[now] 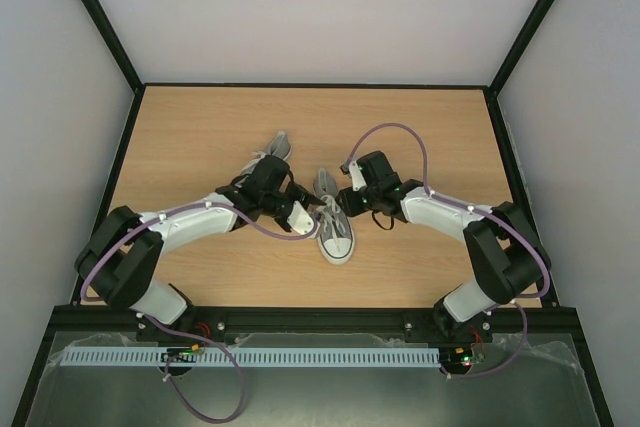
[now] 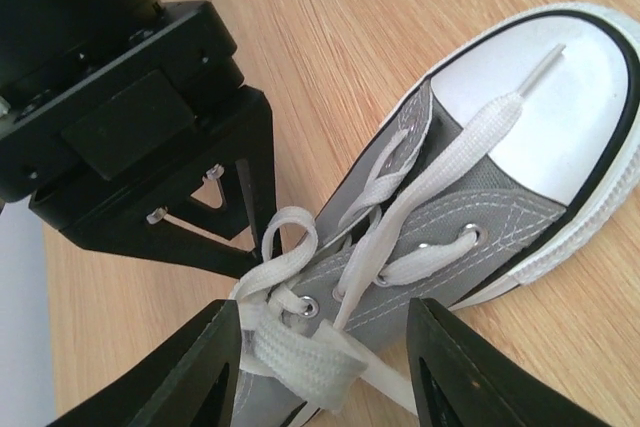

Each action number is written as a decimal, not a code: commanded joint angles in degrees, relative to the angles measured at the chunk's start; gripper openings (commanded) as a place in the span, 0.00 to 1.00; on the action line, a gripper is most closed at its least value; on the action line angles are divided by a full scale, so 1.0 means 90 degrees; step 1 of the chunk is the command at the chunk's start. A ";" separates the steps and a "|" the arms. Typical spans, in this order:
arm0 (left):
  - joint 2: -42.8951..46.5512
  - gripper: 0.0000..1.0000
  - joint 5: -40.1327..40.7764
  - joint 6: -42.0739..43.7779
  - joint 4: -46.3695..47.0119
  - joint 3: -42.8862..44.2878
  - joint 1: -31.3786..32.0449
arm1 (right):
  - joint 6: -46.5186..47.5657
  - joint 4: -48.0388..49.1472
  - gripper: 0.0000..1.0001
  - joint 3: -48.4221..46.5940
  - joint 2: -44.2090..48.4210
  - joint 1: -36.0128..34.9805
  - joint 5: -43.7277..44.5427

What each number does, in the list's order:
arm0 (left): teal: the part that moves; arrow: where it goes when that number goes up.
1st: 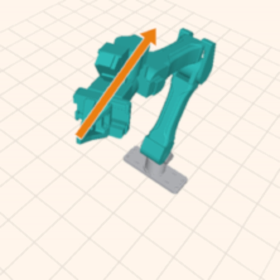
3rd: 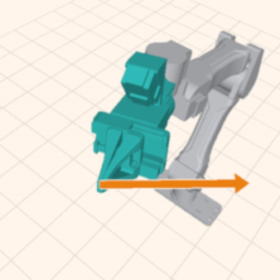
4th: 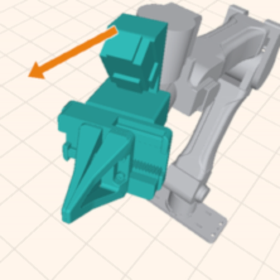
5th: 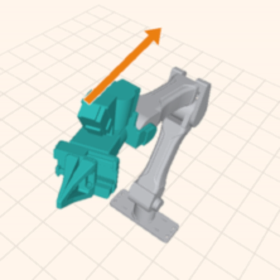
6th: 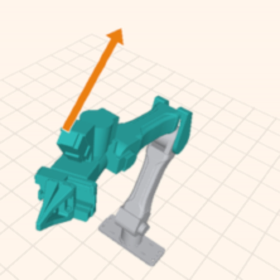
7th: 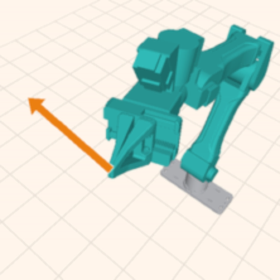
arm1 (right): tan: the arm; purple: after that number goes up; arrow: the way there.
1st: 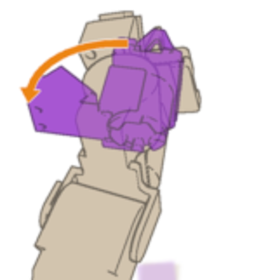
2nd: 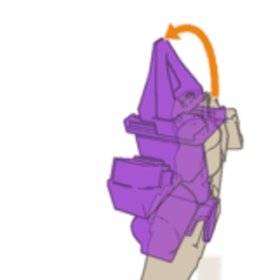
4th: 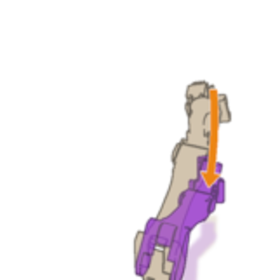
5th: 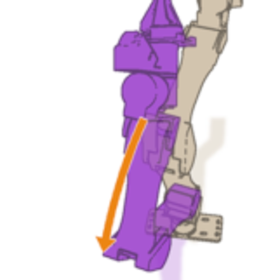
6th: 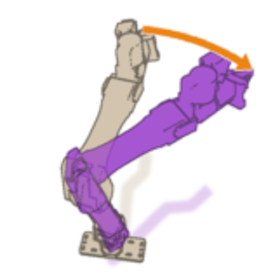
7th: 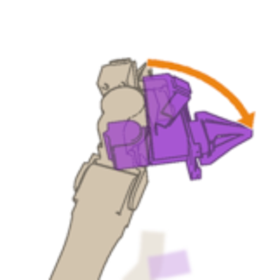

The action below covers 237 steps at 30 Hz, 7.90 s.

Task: Tie the shoes
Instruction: Adjust the shoe at the center of the board, then cross the shoelace with the shoelace.

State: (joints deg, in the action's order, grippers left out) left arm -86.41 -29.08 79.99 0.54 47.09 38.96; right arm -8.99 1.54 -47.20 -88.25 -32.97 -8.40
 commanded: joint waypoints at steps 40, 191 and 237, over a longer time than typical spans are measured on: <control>0.0020 0.02 -0.0054 -0.1087 0.0291 0.0330 -0.0022 | -0.0738 0.0730 0.35 0.1277 0.1578 -0.1180 -0.0065; 0.0139 0.74 0.0424 -0.2798 -0.0702 -0.0010 -0.0051 | -0.1676 -0.1656 0.01 0.1251 0.2994 -0.0034 -0.1481; -0.0128 0.16 0.0302 -0.3280 0.0190 0.0037 -0.0042 | -0.1637 -0.1734 0.01 0.1289 0.2686 -0.0037 -0.2564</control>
State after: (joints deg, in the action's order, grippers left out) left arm -89.08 -24.49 51.59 1.80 46.61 38.35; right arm -23.40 -13.65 -35.70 -63.72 -33.43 -30.00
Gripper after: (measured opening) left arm 0.275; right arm 0.011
